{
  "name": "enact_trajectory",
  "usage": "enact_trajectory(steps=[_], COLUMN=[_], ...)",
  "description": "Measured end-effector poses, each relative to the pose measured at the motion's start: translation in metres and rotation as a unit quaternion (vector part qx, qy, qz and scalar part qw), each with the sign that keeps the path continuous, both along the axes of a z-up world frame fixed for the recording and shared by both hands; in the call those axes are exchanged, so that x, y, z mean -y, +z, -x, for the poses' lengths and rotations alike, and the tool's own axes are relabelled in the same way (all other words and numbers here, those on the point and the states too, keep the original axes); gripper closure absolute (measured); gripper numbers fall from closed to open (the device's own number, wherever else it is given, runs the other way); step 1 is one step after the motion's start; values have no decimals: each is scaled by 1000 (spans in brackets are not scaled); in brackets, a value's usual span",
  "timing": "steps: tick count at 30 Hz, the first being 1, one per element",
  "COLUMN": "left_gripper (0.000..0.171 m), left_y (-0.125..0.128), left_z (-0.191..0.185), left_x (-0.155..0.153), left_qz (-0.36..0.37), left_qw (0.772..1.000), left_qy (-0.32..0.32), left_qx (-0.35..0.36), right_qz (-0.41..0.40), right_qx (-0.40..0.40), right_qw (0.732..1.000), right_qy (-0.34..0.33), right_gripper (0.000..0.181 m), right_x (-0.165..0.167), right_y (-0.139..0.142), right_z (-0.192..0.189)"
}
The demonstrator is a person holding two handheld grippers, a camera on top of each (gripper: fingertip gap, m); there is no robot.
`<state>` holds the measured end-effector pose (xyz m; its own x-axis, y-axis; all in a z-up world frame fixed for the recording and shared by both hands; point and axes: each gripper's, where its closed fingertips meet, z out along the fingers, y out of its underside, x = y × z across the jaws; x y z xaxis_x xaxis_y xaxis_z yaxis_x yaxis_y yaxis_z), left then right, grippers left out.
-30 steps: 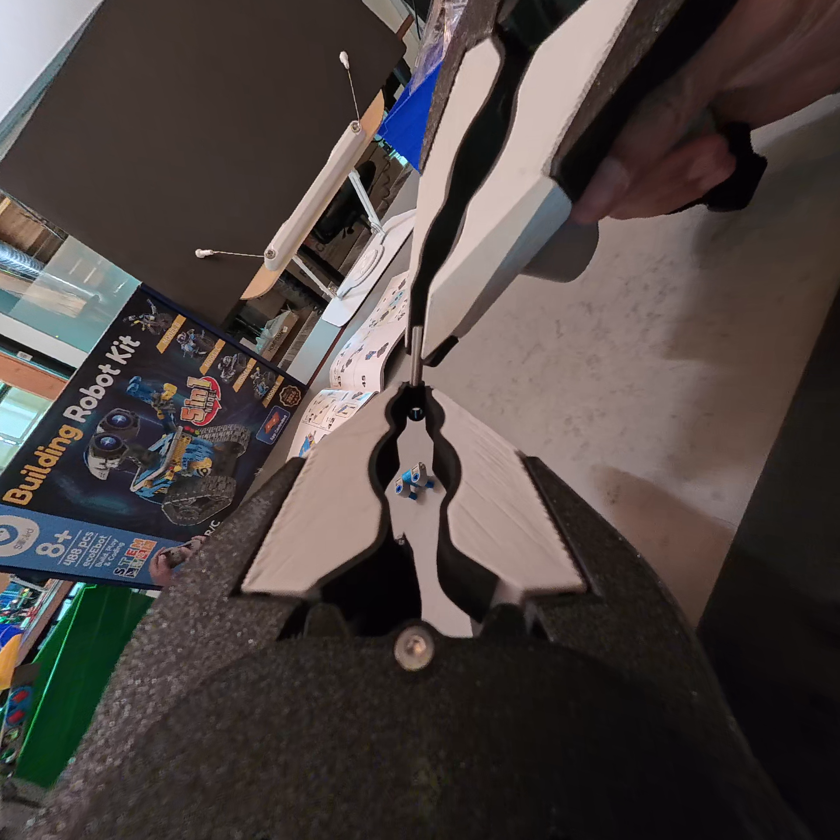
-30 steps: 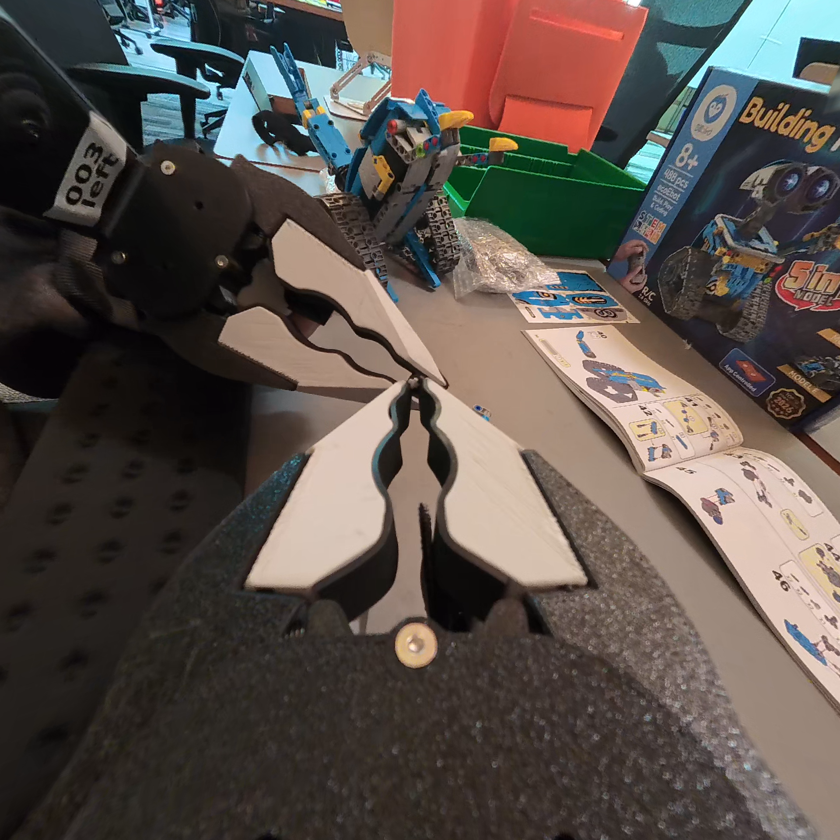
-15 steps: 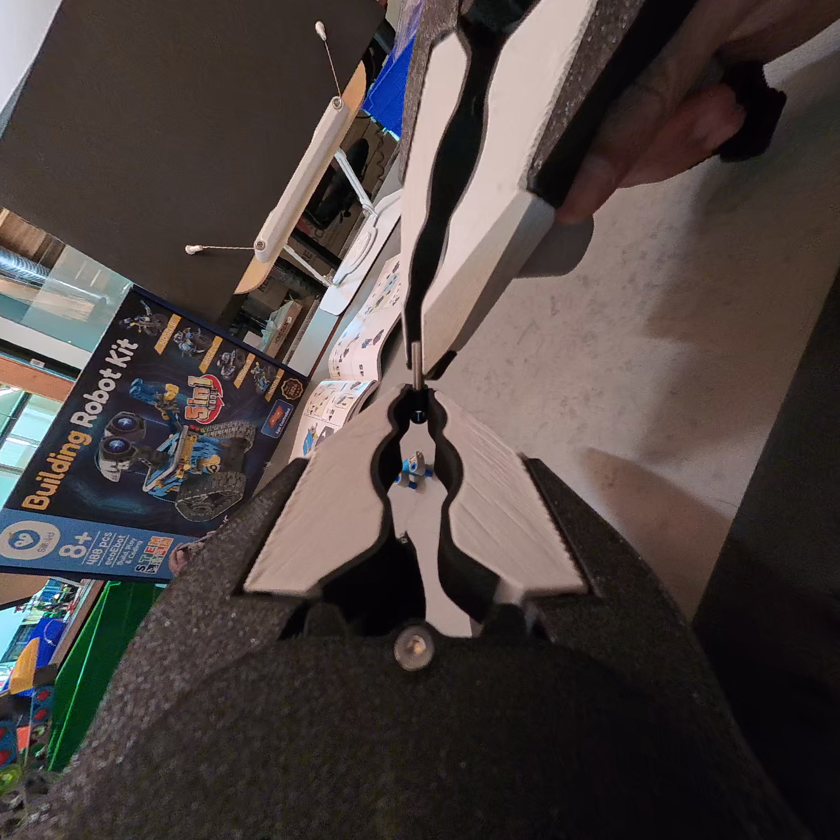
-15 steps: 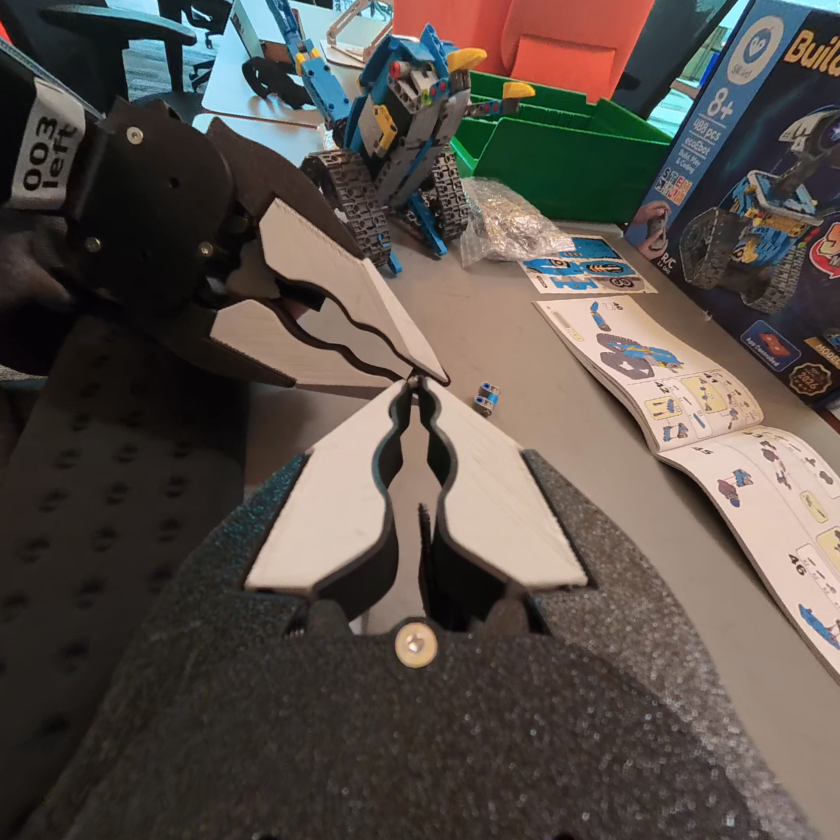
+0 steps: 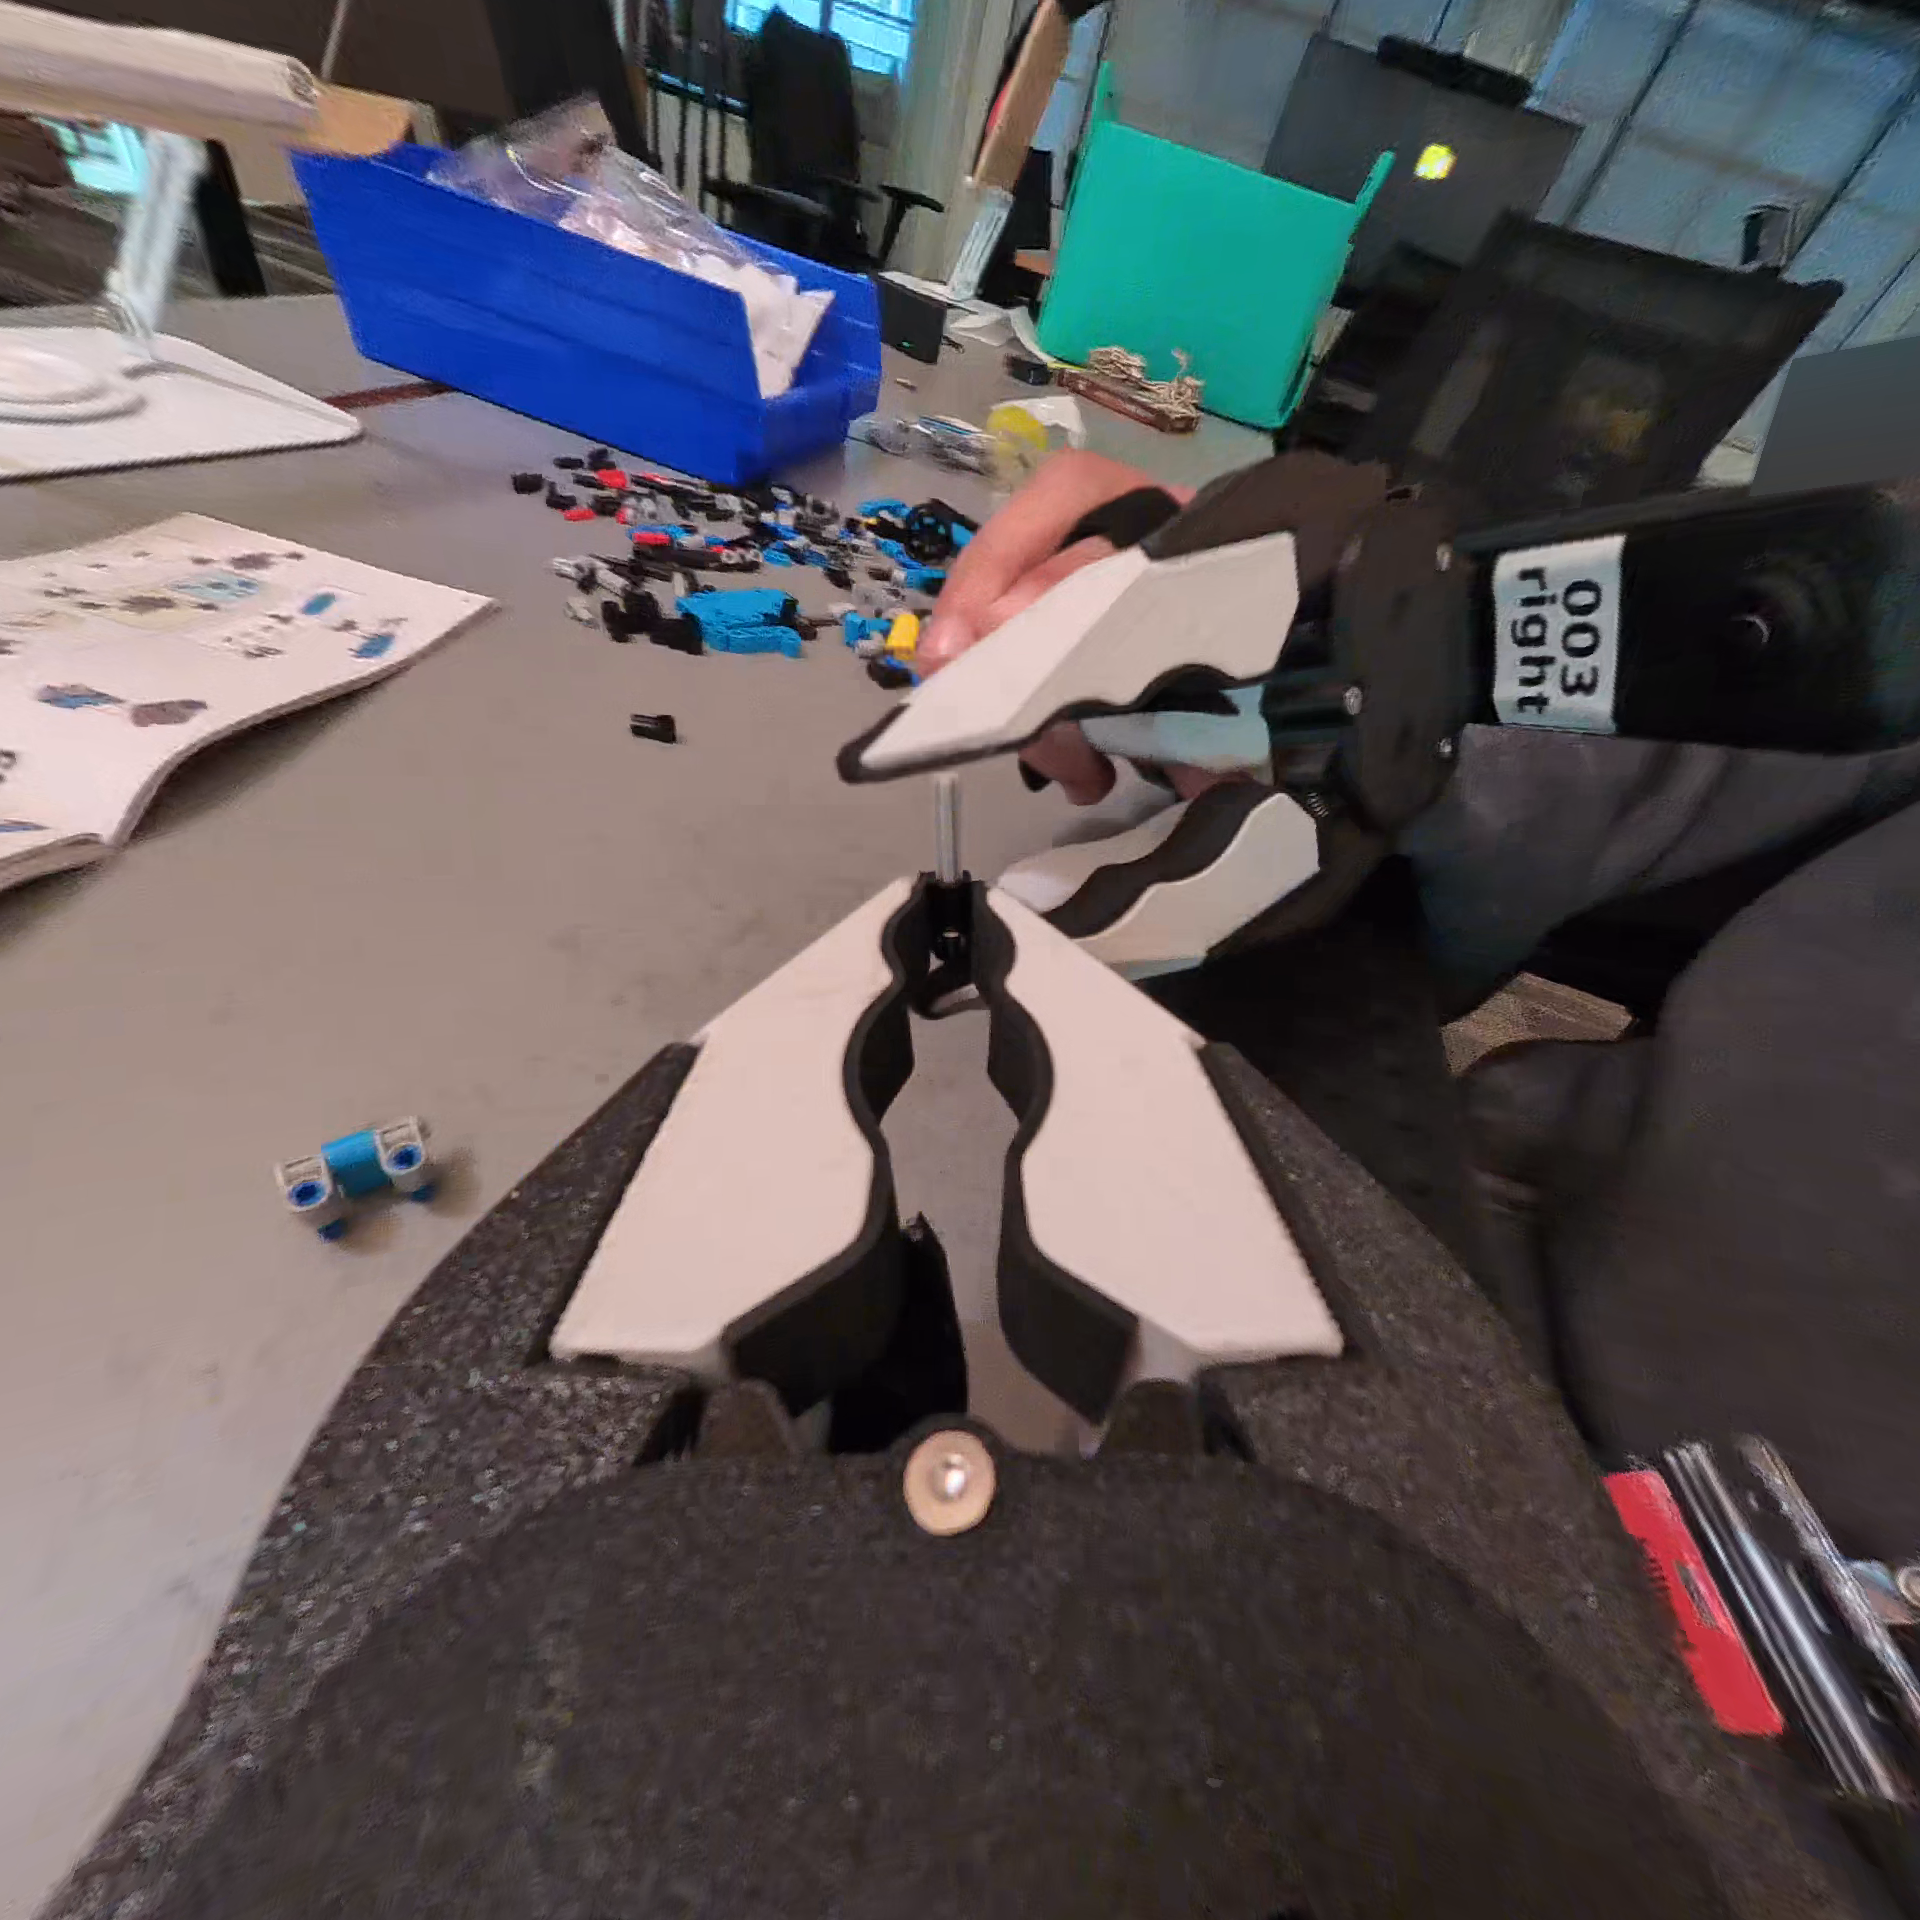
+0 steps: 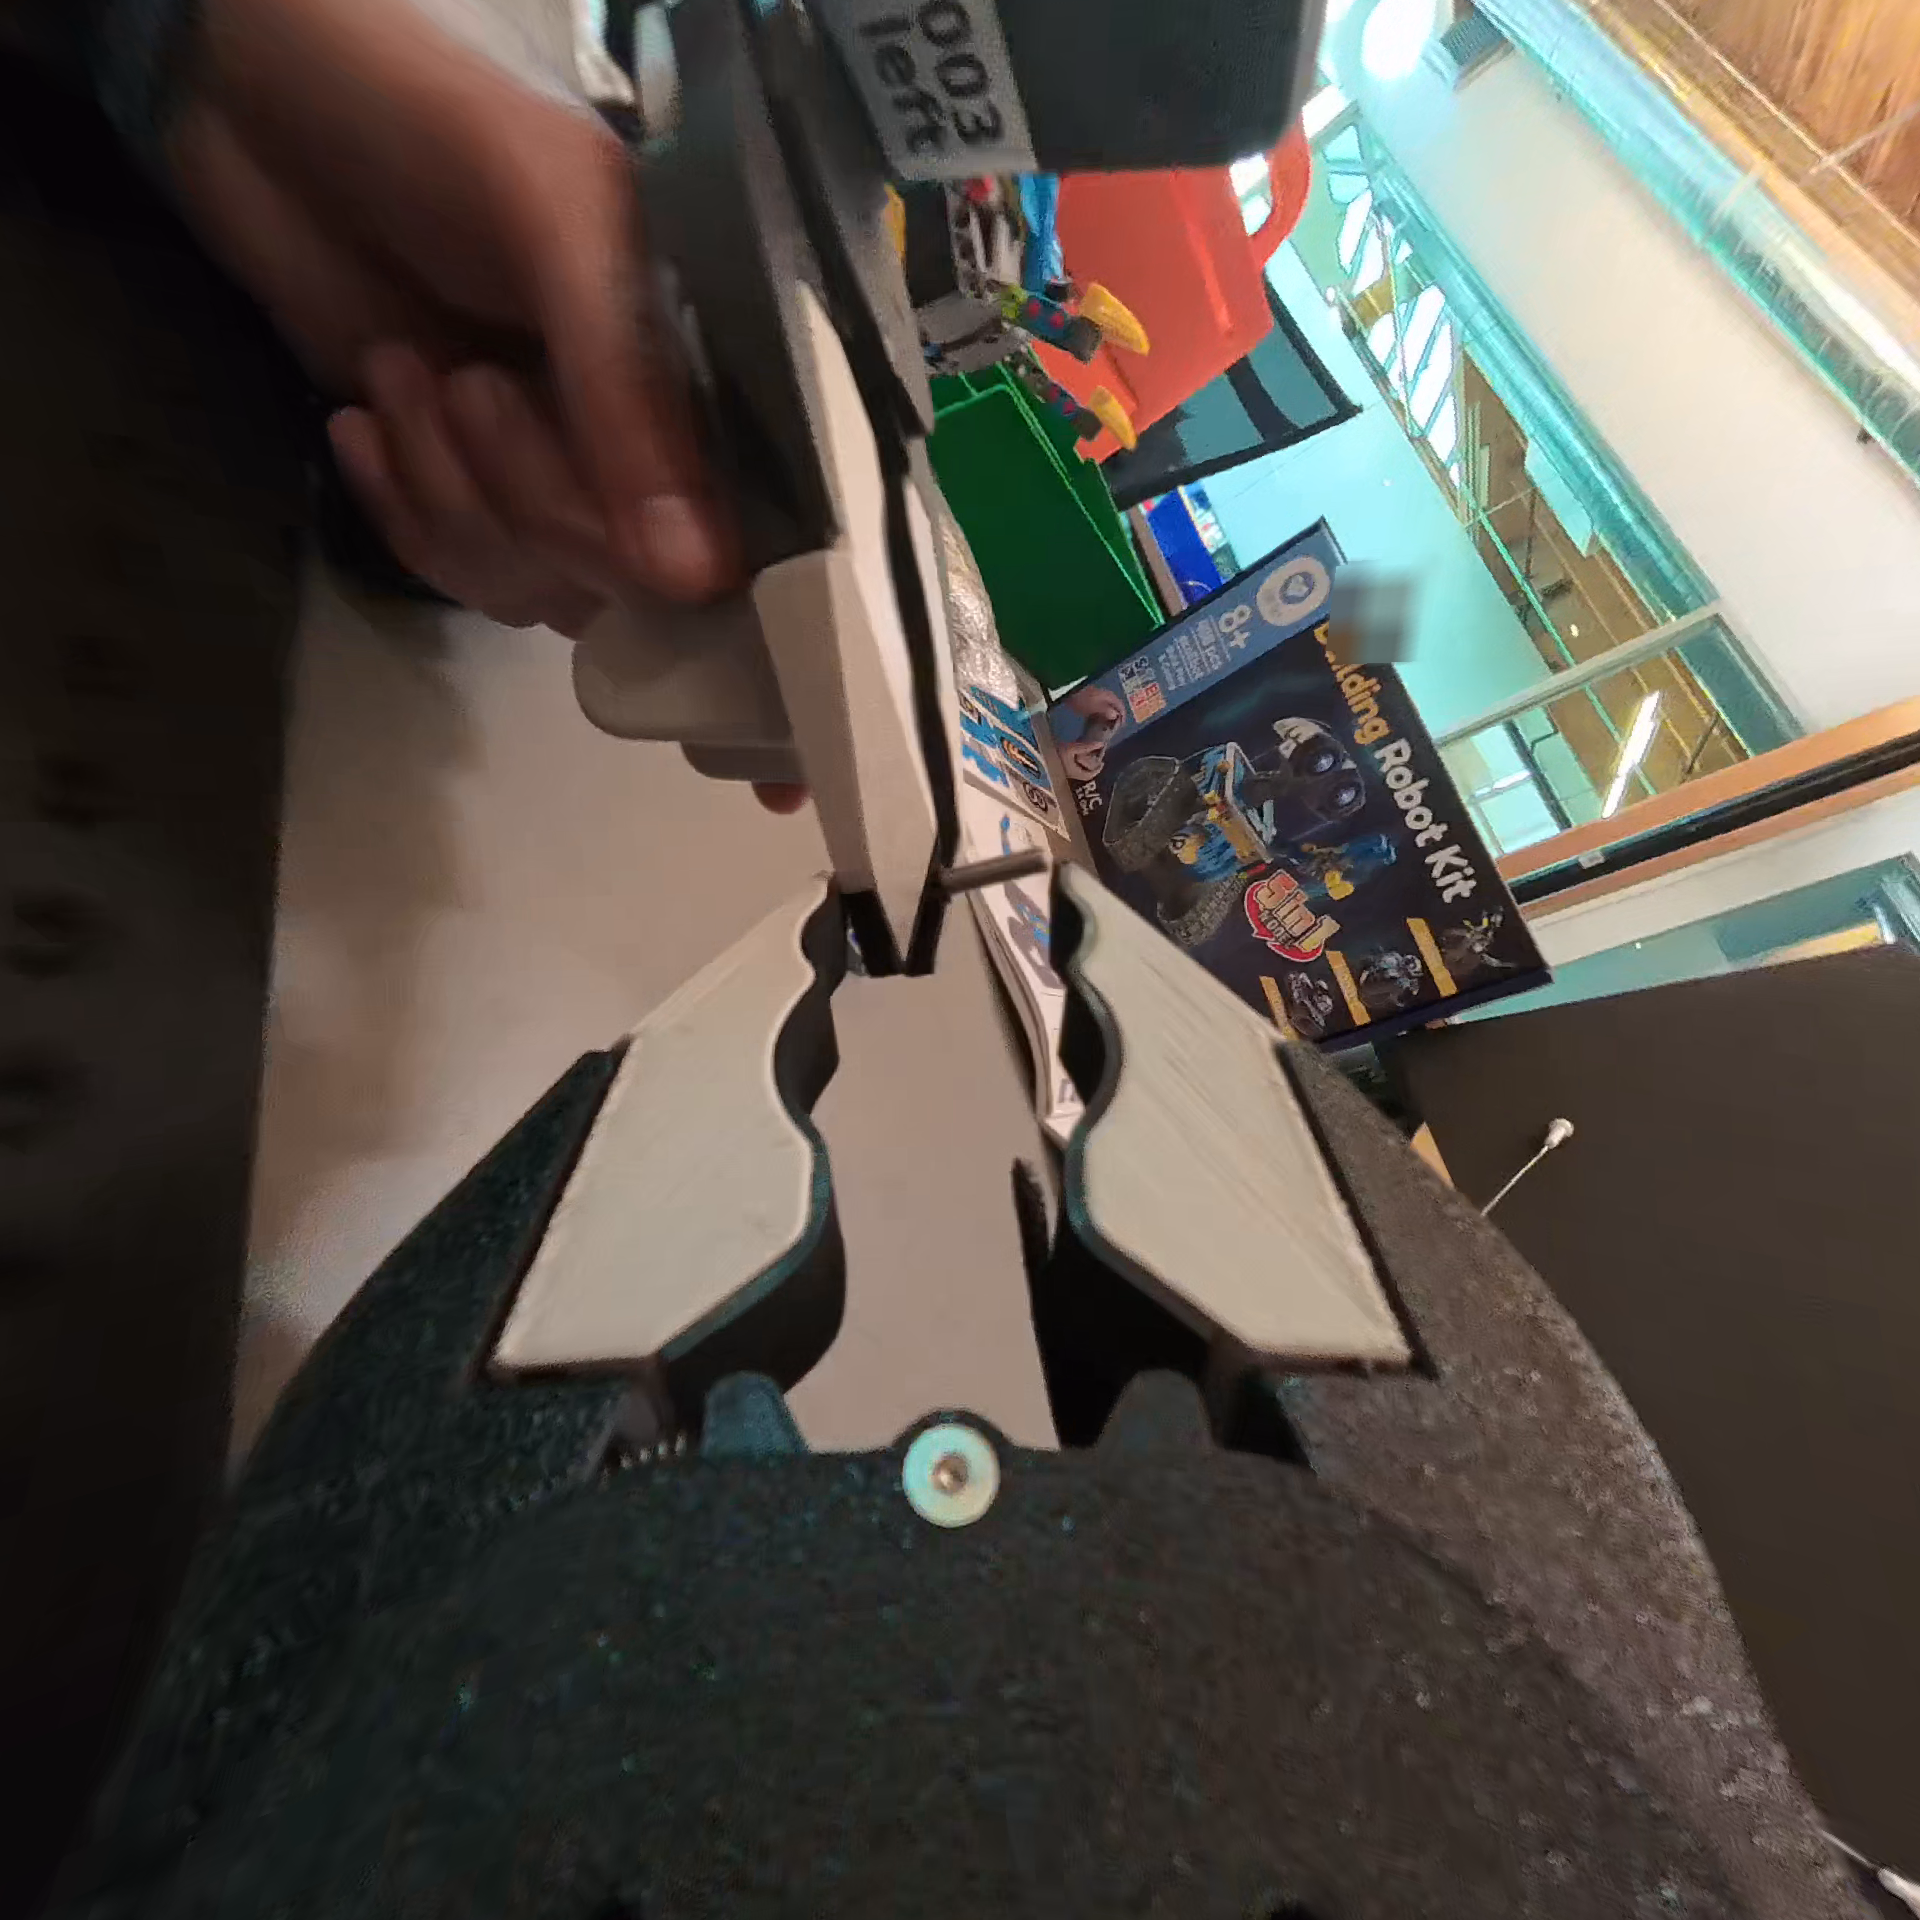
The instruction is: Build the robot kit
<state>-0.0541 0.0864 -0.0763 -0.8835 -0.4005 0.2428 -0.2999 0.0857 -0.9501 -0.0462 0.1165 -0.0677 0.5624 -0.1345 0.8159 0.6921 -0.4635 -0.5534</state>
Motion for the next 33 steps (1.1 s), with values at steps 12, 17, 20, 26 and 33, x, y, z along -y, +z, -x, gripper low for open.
enact_trajectory(steps=[12,17,20,26,33], left_gripper=[166,167,167,167,166], left_y=[-4,-4,-5,-14,-14], left_z=[11,9,7,8,-7], left_x=[6,4,4,6,0], left_qz=[32,45,48,27,30], left_qw=[994,991,990,988,991], left_qy=[-72,-74,-73,-76,-27], left_qx=[-82,-101,-112,-130,-124], right_qz=[20,39,49,75,41], right_qx=[9,17,25,-3,-47], right_qw=[1000,999,998,997,997], right_qy=[6,-5,-15,-16,-38], right_gripper=[144,146,148,151,148], right_x=[0,0,-1,0,-2], right_y=[-5,-6,-8,-18,-19], right_z=[6,4,2,2,-10])
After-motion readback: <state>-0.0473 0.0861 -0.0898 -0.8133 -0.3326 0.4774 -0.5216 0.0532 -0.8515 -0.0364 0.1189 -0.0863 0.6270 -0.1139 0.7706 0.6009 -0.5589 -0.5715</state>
